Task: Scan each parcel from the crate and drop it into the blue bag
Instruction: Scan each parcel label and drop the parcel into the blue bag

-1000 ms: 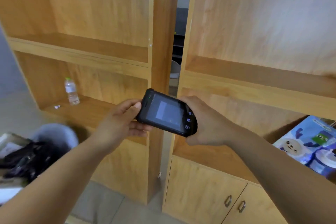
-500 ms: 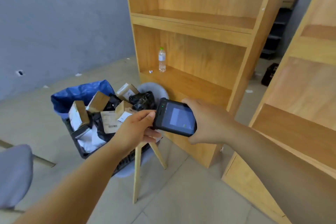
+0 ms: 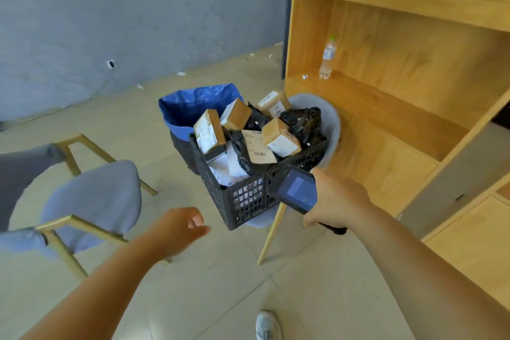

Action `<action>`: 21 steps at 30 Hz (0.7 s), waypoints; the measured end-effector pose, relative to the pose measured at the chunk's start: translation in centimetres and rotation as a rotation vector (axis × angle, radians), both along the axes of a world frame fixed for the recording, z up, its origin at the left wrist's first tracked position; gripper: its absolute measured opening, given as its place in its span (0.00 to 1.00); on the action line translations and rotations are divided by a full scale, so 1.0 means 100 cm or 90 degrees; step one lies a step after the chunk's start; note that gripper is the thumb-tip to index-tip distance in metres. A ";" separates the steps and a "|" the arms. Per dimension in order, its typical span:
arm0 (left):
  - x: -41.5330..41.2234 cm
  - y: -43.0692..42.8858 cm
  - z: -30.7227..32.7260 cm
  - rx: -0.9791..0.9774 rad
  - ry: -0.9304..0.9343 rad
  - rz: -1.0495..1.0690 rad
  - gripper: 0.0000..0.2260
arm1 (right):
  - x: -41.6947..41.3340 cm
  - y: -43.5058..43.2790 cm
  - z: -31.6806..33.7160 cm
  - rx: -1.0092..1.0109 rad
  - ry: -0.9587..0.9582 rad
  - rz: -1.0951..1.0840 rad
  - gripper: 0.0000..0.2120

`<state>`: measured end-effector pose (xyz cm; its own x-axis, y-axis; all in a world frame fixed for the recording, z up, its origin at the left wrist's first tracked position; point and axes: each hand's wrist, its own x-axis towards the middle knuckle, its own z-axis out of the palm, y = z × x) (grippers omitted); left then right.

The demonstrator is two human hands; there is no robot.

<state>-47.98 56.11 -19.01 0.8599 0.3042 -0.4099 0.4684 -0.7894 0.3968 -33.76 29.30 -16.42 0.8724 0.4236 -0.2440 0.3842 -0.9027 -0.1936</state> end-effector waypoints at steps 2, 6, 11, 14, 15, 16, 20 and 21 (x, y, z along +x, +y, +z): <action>0.013 0.021 -0.007 0.027 0.003 -0.001 0.08 | 0.016 0.018 -0.008 -0.007 0.004 -0.012 0.31; 0.059 0.066 -0.018 0.079 0.021 -0.020 0.09 | 0.061 0.057 -0.024 -0.010 -0.004 -0.029 0.32; 0.139 0.114 -0.023 0.106 0.021 -0.035 0.10 | 0.123 0.106 -0.038 0.025 -0.001 -0.079 0.35; 0.186 0.136 -0.023 0.084 0.011 -0.025 0.11 | 0.154 0.130 -0.045 0.059 0.002 -0.106 0.42; 0.199 0.143 -0.025 0.070 0.000 -0.021 0.10 | 0.162 0.137 -0.047 0.068 -0.005 -0.112 0.43; 0.211 0.150 -0.026 0.049 -0.014 -0.013 0.09 | 0.171 0.144 -0.048 0.079 -0.012 -0.115 0.44; 0.246 0.176 -0.042 -0.102 -0.105 0.080 0.06 | 0.195 0.167 -0.055 0.133 -0.010 -0.126 0.41; 0.255 0.184 -0.048 -0.135 -0.127 0.099 0.06 | 0.201 0.173 -0.057 0.140 -0.009 -0.140 0.43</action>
<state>-22.49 74.53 -23.81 0.8794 0.3639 -0.3069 0.4737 -0.6042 0.6407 -13.70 46.62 -22.11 0.9516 0.2656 -0.1548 0.1883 -0.9016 -0.3895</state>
